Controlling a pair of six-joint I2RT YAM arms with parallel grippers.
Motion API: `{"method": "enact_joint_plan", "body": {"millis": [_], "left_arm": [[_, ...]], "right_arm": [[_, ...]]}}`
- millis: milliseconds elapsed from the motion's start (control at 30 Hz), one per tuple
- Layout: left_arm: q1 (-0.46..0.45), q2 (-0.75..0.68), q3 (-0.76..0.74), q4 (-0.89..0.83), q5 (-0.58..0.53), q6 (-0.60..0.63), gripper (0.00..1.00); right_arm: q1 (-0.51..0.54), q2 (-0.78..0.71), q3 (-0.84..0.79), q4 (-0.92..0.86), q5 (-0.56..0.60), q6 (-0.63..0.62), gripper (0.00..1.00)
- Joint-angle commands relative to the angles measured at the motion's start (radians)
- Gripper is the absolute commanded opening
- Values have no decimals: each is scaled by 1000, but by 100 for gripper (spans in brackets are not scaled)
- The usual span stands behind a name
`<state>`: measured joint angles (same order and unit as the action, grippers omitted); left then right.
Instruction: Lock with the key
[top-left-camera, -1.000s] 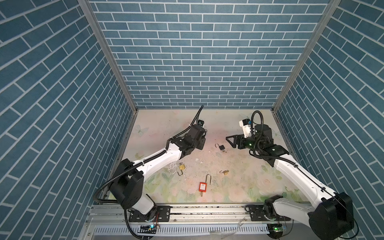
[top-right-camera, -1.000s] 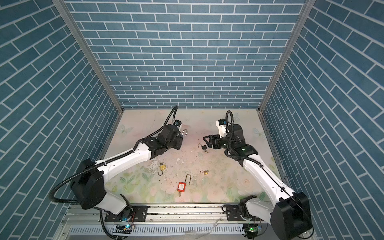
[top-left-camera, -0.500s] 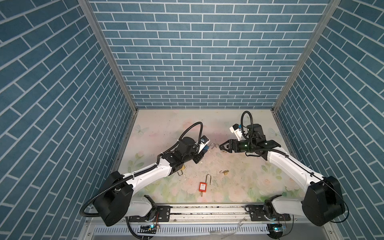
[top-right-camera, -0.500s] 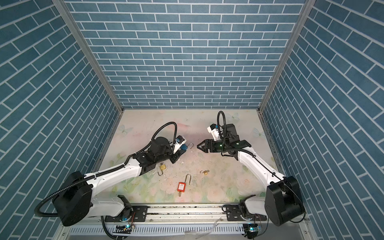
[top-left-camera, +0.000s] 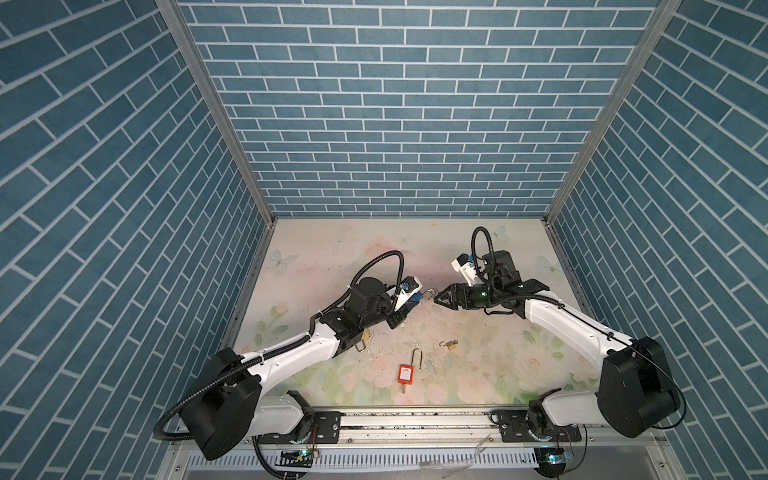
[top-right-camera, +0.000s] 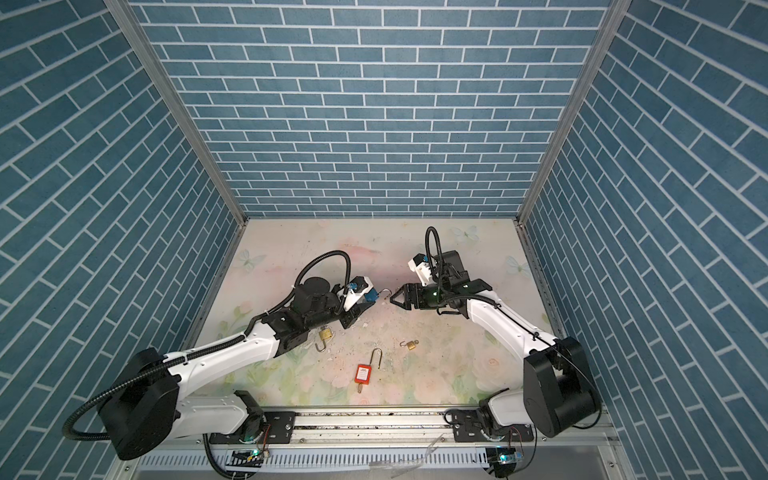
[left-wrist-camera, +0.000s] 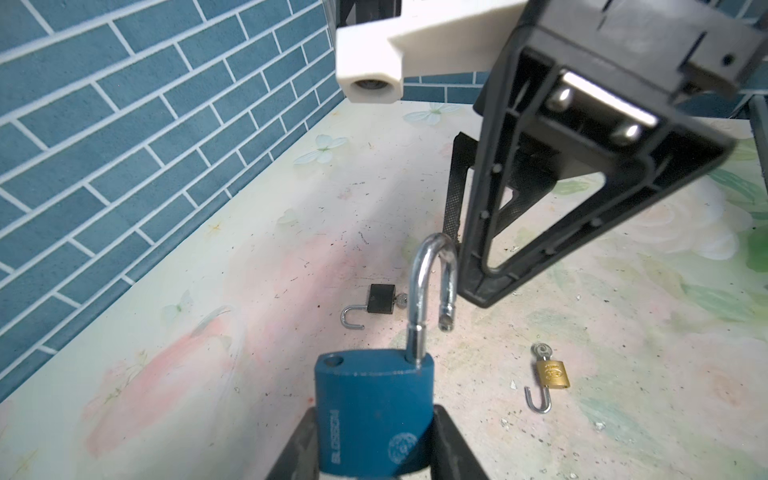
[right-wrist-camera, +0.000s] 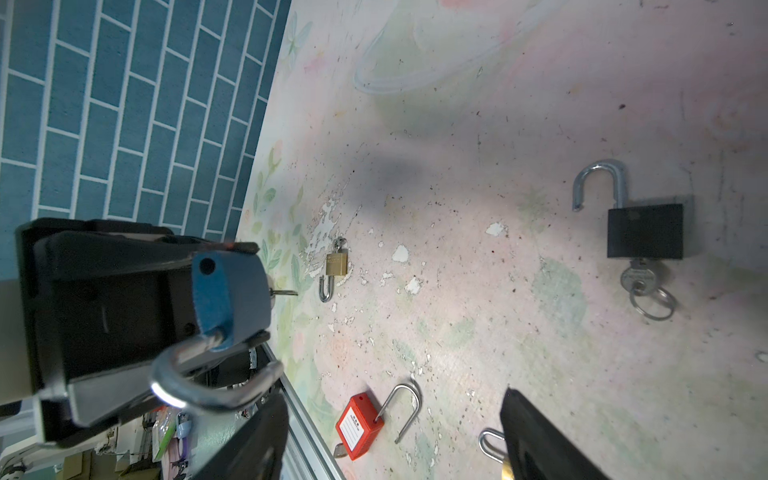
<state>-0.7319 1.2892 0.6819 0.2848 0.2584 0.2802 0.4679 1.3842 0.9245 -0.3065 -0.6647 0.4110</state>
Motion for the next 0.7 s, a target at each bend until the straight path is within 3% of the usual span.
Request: {"method": "enact_joint_plan", "body": {"millis": [0, 400, 667], "left_arm": [[-1, -21, -5, 60, 31, 26, 16], [-4, -20, -18, 74, 50, 23, 17], [-6, 0, -14, 97, 27, -14, 18]], "right_arm": [[2, 11, 44, 8, 28, -17, 80], [-11, 14, 71, 17, 88, 6, 79], [-52, -106, 27, -22, 90, -16, 81]]}}
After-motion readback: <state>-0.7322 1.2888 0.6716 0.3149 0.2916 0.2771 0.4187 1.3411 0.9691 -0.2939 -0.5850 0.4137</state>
